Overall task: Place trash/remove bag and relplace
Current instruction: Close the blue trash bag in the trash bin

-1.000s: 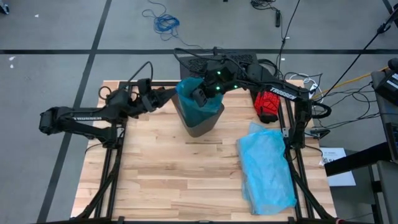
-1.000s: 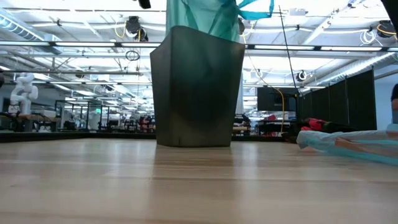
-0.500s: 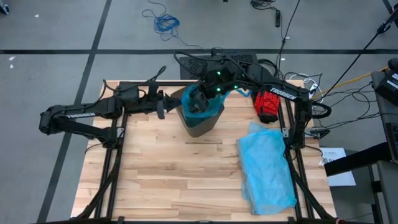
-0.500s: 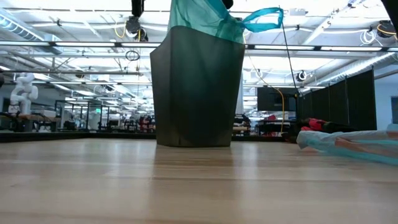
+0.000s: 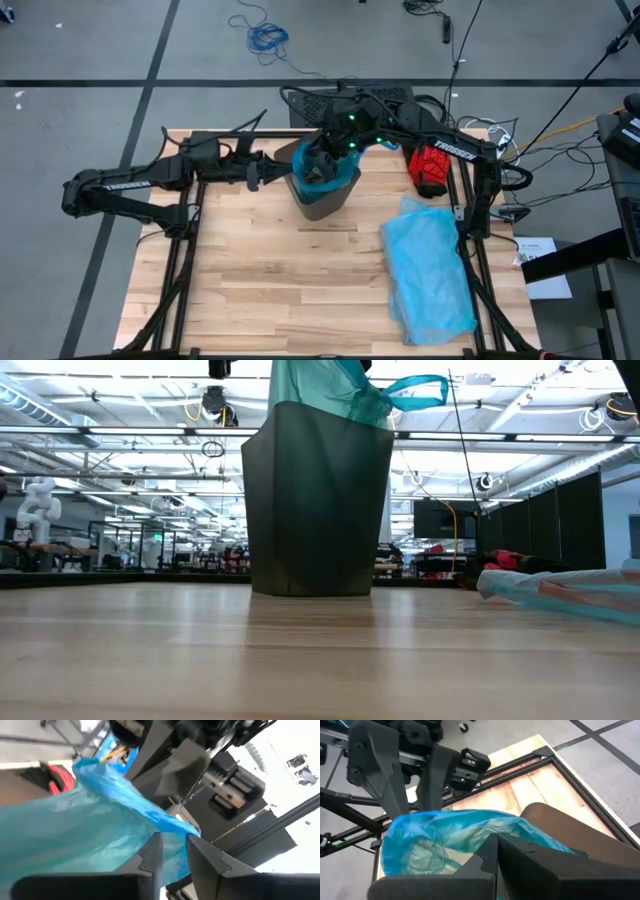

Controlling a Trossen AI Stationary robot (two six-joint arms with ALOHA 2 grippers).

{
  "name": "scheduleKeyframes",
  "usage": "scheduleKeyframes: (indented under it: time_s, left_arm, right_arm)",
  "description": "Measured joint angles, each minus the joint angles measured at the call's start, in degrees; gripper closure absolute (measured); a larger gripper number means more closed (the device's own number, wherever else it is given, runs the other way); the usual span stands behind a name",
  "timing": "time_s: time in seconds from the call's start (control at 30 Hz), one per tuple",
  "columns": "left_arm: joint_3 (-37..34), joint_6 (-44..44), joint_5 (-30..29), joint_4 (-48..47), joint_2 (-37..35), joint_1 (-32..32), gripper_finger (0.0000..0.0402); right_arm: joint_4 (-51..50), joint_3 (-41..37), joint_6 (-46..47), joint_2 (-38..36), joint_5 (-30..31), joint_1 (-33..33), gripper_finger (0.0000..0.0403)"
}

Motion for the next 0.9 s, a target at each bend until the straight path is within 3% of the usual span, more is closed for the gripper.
scheduleKeyframes:
  time_s: [0.23, 0.37, 0.5, 0.73, 0.9]
  left_arm:
    - [0.0, -0.3, 0.1, -12.3, -3.2, 0.3, 0.0269]
    - [0.0, -0.4, -0.7, -12.7, -3.3, 0.4, 0.0262]
    - [0.0, -0.8, -0.8, -10.2, -3.3, 0.4, 0.0262]
    - [0.0, -8.6, -0.1, -1.4, -3.8, 0.4, 0.0262]
    - [0.0, -13.3, 0.6, -2.3, -3.7, 0.8, 0.0262]
  right_arm:
    - [0.0, 0.0, -2.1, 0.0, -0.2, 0.0, 0.0403]
    - [-0.2, 0.0, -4.1, 0.0, -0.8, 0.8, 0.0393]
    - [-0.5, 0.0, -4.6, 0.0, -3.6, 2.5, 0.0352]
    - [0.2, 0.0, -4.6, -0.1, -3.0, 4.8, 0.0257]
    - [0.6, 0.0, -4.6, -0.1, -3.0, 4.7, 0.0222]
